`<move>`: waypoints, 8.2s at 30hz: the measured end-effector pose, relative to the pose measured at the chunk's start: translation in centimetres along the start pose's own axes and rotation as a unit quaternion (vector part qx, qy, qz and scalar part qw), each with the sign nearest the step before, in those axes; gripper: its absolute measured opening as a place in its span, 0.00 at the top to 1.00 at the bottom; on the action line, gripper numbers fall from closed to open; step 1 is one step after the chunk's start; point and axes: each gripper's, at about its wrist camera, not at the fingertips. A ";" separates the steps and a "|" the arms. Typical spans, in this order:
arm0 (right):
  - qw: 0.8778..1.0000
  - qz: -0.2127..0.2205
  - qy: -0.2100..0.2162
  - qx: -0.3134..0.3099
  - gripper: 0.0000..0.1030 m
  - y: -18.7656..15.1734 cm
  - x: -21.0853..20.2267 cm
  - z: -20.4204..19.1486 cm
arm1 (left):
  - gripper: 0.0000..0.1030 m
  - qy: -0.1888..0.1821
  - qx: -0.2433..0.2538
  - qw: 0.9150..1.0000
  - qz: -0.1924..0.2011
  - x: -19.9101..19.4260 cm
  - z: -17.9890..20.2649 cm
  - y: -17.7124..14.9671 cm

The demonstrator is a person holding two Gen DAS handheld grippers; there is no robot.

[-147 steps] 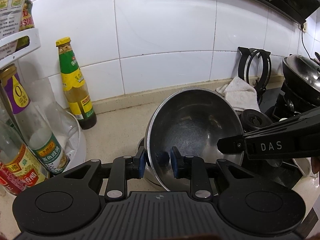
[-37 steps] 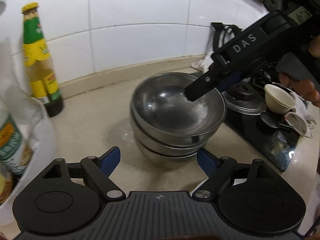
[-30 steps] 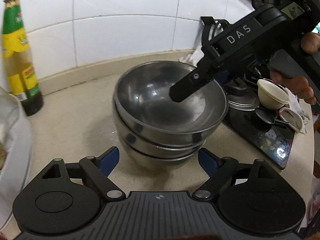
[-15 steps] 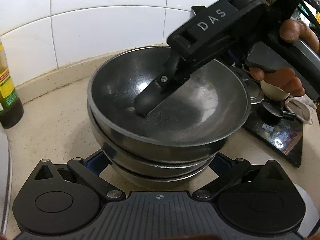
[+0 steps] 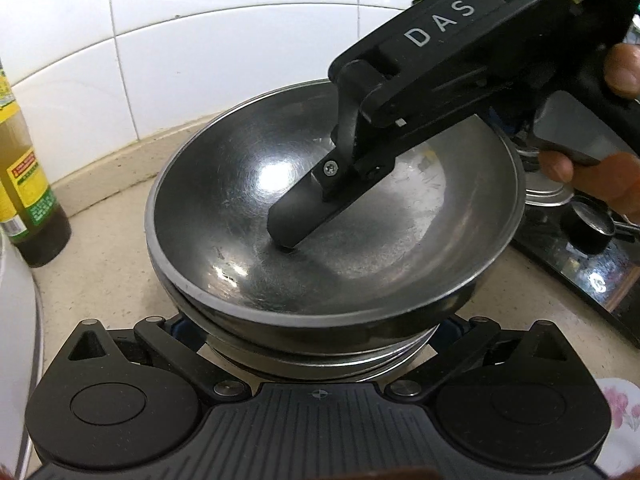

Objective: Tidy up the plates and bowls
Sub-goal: 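Lift and carry the bowl stack with the left tool while the right tool steadies it inside, then lower the bowl stack onto the pink-rose plate stack with both tools, then open the left tool and withdraw it from the bowl rim while the right tool backs away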

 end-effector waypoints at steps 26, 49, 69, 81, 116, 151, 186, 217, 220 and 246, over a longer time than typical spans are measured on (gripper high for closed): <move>0.993 0.006 0.060 -0.103 0.49 -2.0 -5.1 -5.0 | 0.00 0.135 -0.055 0.989 0.002 -8.3 8.1 0.1; 0.995 0.013 0.027 -0.096 0.50 -13.3 -10.9 -8.6 | 0.00 0.128 -0.051 0.990 -0.022 -17.0 17.5 -5.9; 0.996 -0.016 -0.003 -0.090 0.51 -14.7 -9.1 -7.7 | 0.00 0.111 -0.060 0.991 -0.050 -15.0 16.6 -7.4; 0.995 -0.011 -0.010 -0.099 0.51 -14.5 -9.2 -8.5 | 0.00 0.108 -0.069 0.991 -0.038 -15.9 16.6 -7.4; 0.991 0.019 -0.026 -0.131 0.51 -16.2 -12.3 -12.0 | 0.00 0.152 -0.091 0.984 -0.013 -19.9 19.1 -7.2; 0.991 -0.009 -0.060 -0.119 0.60 -17.1 -11.4 -10.6 | 0.04 0.167 -0.097 0.981 -0.022 -19.6 19.2 -7.9; 0.988 0.012 -0.070 -0.139 0.64 -18.4 -13.8 -10.9 | 0.04 0.196 -0.076 0.978 0.002 -22.1 21.1 -7.3; 0.982 0.024 -0.080 -0.172 0.64 -20.9 -16.2 -11.3 | 0.02 0.212 -0.091 0.973 0.004 -23.5 21.3 -8.1; 0.981 0.025 -0.081 -0.172 0.64 -21.1 -16.2 -11.3 | 0.02 0.212 -0.095 0.973 0.004 -23.5 21.2 -8.2; 0.981 0.019 -0.088 -0.170 0.64 -21.6 -16.4 -10.3 | 0.01 0.217 -0.114 0.969 -0.001 -24.4 20.7 -8.7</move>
Point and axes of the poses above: each gripper's, at about its wrist camera, not at the fingertips, and x roughly the way its jaws point, z to its right, y to its top, and after that the axes turned 1 degree about -y, right-handed
